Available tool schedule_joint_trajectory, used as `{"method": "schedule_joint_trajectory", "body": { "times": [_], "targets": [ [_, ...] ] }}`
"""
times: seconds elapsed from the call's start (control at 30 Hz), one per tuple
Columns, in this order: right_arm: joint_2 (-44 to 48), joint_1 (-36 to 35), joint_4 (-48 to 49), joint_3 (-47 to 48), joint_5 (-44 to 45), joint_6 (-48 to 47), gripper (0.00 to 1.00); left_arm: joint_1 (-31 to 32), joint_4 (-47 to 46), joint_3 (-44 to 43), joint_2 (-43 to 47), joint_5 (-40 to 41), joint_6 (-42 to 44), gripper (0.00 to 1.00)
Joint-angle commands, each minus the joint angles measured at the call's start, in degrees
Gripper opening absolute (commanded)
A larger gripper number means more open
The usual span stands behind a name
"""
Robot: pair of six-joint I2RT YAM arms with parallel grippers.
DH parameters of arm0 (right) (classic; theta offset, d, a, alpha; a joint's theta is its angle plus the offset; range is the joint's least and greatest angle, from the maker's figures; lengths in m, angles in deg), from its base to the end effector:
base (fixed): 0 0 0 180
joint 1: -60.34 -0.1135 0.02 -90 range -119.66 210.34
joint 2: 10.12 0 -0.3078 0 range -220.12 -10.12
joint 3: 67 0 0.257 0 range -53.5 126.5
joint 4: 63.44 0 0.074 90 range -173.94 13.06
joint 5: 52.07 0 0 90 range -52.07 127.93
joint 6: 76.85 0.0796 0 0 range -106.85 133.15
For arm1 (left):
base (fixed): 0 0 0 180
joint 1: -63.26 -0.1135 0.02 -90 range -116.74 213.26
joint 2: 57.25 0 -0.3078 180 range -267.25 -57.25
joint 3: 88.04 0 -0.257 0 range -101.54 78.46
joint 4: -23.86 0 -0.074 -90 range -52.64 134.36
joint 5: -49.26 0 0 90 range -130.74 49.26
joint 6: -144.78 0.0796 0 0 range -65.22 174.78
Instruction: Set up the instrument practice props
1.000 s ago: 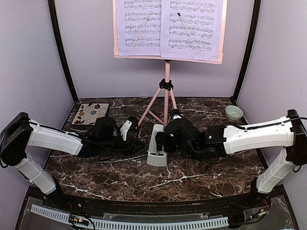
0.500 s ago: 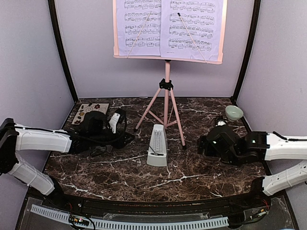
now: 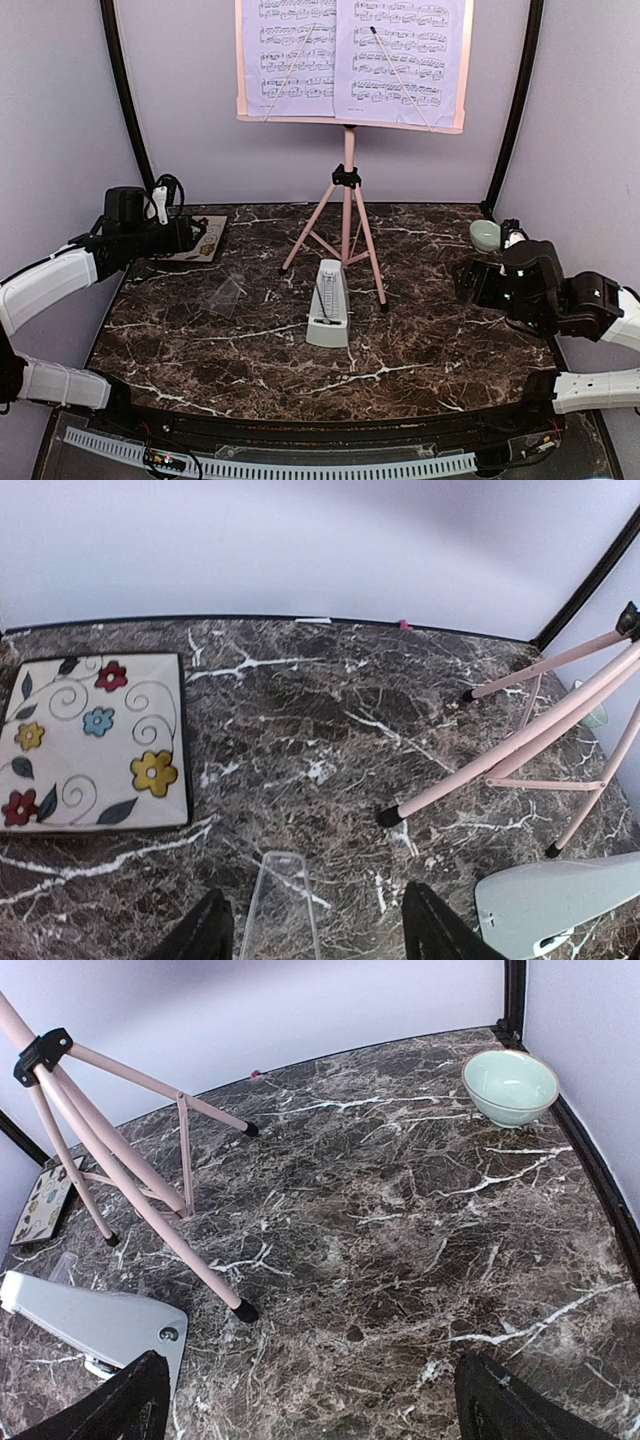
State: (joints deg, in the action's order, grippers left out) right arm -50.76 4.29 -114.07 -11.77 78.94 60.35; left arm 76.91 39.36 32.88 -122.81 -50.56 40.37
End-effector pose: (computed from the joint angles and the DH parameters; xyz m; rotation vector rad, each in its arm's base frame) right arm 0.1235 0.0899 0.2998 0.2266 2.0347 0.3357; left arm 0.2780 -0.0815 0.3077 0.1015 1.9779 -0.4882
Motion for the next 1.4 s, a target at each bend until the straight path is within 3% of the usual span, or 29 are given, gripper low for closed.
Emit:
{"method": "schedule_joint_trajectory", "body": {
  "times": [0.0,0.1,0.17,0.2,0.43,0.67,1.03,1.37],
  "targets": [
    [-0.9,2.4,2.0,4.6,-2.1,-6.8,1.0,-0.7,7.9,-8.3,-2.5,-5.5,2.0,0.66],
    [-2.9,5.3,4.7,7.6,-5.0,-9.9,1.0,-0.8,12.8,-14.5,-5.1,-7.4,1.1,0.81],
    [-5.6,7.5,7.0,9.2,-7.7,-11.7,1.0,-0.9,15.1,-17.0,-6.4,-8.4,0.3,0.96],
    [-7.0,8.5,8.0,10.0,-9.1,-12.8,1.0,-0.9,16.0,-17.7,-6.6,-8.9,-0.3,0.99],
    [-16.1,17.2,14.1,13.7,-23.5,-15.3,1.0,-0.9,17.7,-17.5,-5.3,-8.2,-4.1,0.99],
    [-18.5,28.1,20.9,8.2,-35.4,-14.3,1.0,-2.4,22.0,-15.1,-5.2,-8.0,-6.8,0.99],
    [-14.1,33.7,26.8,-5.4,-39.1,-12.9,1.0,-3.4,21.1,-5.7,-3.1,-5.7,-9.4,0.99],
    [-14.2,33.7,28.3,-6.4,-39.5,-13.1,1.0,-3.4,20.6,-5.0,-2.9,-2.7,-10.1,0.99]
  ]
}}
